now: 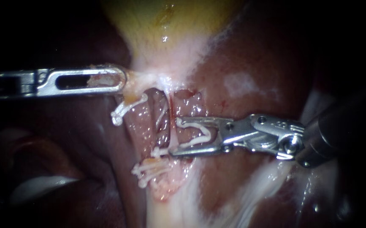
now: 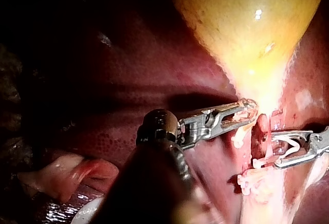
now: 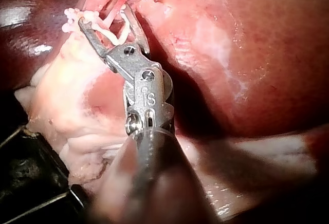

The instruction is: Clipping second clip right tube

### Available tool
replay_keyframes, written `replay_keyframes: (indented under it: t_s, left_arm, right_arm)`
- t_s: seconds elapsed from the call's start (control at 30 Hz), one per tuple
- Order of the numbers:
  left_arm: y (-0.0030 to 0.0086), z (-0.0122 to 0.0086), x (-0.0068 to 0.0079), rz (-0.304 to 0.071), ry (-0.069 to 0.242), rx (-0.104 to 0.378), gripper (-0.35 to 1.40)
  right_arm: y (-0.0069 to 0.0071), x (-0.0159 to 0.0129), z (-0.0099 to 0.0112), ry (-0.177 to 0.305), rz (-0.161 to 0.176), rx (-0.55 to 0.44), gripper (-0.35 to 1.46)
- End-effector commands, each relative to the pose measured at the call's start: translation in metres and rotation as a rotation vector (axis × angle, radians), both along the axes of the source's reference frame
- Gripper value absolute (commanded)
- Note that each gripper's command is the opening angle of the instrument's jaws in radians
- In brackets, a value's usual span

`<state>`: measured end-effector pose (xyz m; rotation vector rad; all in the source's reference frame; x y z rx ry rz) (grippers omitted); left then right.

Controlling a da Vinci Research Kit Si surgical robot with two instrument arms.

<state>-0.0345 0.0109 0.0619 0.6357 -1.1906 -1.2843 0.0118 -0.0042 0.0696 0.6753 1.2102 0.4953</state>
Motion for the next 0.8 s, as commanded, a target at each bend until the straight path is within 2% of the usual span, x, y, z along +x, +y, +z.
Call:
replay_keyframes:
  t_s: [0.03, 0.2, 0.4, 0.57, 0.8]
  left_arm:
    - [0.0000, 0.0000, 0.0000, 0.000, 0.000, 0.000, -0.35]
    - [0.0000, 0.0000, 0.0000, 0.000, 0.000, 0.000, -0.35]
    - [0.0000, 0.0000, 0.0000, 0.000, 0.000, 0.000, -0.35]
    - [0.0000, 0.0000, 0.0000, 0.000, 0.000, 0.000, -0.35]
    - [0.0000, 0.0000, 0.0000, 0.000, 0.000, 0.000, -0.35]
  right_arm:
    - [-0.0001, 0.0002, 0.0001, 0.008, 0.003, 0.012, 0.47]
    - [-0.0009, 0.0013, 0.0006, 0.066, 0.009, 0.077, 0.47]
    - [-0.0015, 0.0020, 0.0002, 0.169, 0.018, 0.177, 0.46]
    - [-0.0021, 0.0026, -0.0004, 0.213, 0.014, 0.221, 0.46]
    - [-0.0025, 0.0030, -0.0009, 0.243, 0.007, 0.248, 0.45]
